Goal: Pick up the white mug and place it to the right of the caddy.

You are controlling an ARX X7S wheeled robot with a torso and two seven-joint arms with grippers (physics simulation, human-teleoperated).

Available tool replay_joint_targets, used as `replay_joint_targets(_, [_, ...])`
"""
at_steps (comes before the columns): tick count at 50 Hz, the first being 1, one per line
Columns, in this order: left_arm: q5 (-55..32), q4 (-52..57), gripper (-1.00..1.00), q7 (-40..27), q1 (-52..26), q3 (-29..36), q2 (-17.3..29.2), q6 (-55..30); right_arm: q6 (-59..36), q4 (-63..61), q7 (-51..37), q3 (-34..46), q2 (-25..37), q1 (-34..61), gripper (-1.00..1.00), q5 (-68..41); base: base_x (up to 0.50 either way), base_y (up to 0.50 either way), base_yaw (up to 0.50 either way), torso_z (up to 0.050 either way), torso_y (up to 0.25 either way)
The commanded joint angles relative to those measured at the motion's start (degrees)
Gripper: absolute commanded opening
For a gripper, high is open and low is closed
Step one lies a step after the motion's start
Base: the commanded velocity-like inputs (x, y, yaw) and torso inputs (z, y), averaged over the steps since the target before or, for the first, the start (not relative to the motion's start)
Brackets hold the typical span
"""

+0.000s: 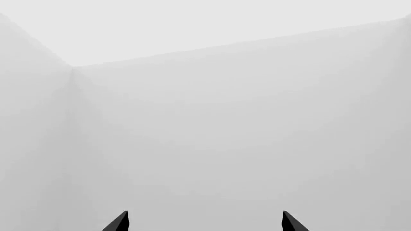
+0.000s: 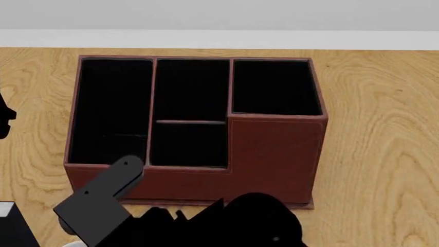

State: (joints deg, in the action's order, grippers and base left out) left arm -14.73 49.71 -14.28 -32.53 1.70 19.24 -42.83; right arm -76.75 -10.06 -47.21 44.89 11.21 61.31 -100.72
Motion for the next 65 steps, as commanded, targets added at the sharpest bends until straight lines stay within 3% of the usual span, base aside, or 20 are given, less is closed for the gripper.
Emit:
replay_joint_targets(1, [-0.3, -0.1, 1.00, -0.1, -0.1, 0.0, 0.3, 0.1, 0.8, 1.6, 2.3, 1.2, -0.4, -0.4, 1.00, 1.8, 0.00, 0.00, 0.00, 0.000, 0.000])
replay_joint_targets(65, [-0.9, -3.2, 1.00, -0.5, 1.9, 0.0, 1.4, 4.0, 6.7, 14.4, 18.2, 9.2, -2.9, -0.3, 1.00, 14.5, 0.00, 0.00, 0.00, 0.000, 0.000])
